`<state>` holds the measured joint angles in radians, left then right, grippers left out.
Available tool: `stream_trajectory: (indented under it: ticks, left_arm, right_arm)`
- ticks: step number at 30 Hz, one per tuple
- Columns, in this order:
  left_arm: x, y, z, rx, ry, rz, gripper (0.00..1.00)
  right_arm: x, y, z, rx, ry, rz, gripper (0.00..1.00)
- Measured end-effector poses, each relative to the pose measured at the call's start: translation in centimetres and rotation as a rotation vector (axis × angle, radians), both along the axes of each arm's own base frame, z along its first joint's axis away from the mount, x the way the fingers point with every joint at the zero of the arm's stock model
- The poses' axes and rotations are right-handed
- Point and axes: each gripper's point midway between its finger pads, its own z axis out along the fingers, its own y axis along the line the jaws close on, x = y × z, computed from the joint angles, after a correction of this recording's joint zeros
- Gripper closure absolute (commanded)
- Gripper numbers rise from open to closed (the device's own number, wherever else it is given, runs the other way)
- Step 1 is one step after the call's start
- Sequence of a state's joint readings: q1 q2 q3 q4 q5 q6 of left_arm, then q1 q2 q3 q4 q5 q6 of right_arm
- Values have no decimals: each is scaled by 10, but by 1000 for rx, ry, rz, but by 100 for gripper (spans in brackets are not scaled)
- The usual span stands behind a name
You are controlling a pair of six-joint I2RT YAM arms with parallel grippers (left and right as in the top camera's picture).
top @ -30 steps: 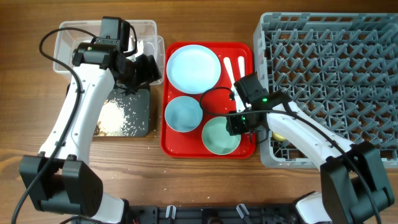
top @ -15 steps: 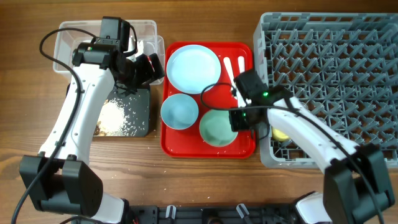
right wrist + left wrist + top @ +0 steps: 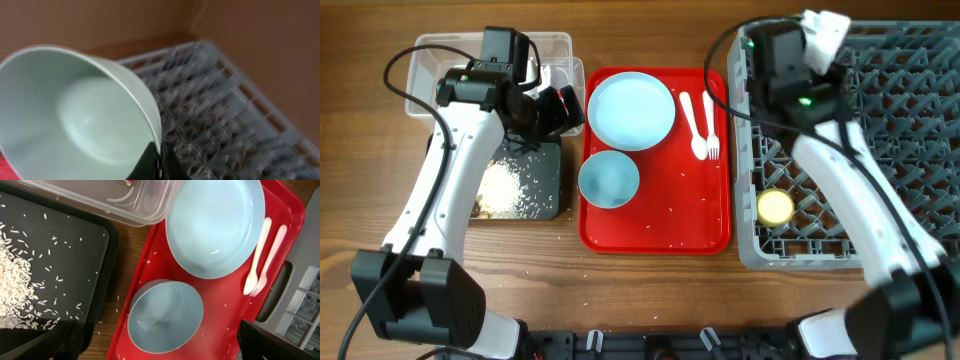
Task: Sort waste into correct bins and load items into the dishwasher rack
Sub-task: 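Place the mint bowl into the dish rack with the right gripper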
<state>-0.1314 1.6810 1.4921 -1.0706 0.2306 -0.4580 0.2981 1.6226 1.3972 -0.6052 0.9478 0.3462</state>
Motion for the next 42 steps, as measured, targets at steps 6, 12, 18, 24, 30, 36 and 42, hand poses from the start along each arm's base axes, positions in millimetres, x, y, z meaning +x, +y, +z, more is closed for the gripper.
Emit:
stream_trajectory:
  ticks: [6, 12, 18, 24, 30, 36, 42]
  left_arm:
    - [0, 0, 0, 0, 0, 0, 0]
    - [0, -1, 0, -3, 0, -1, 0]
    - [0, -1, 0, -3, 0, -1, 0]
    - [0, -1, 0, -3, 0, -1, 0]
    - [0, -1, 0, -3, 0, -1, 0]
    - [0, -1, 0, -3, 0, -1, 0]
    - [0, -1, 0, -3, 0, -1, 0]
  right_arm:
    - [52, -9, 3, -325, -67, -120, 96]
    - [64, -11, -41, -553, 189, -132, 96]
    - [64, -1, -57, -619, 286, -105, 96]
    - [63, 49, -57, -652, 279, 1, 96]
    - [60, 62, -60, -675, 306, 37, 96]
    - [58, 32, -48, -652, 259, -89, 96]
    - [58, 3, -48, -647, 281, -150, 96]
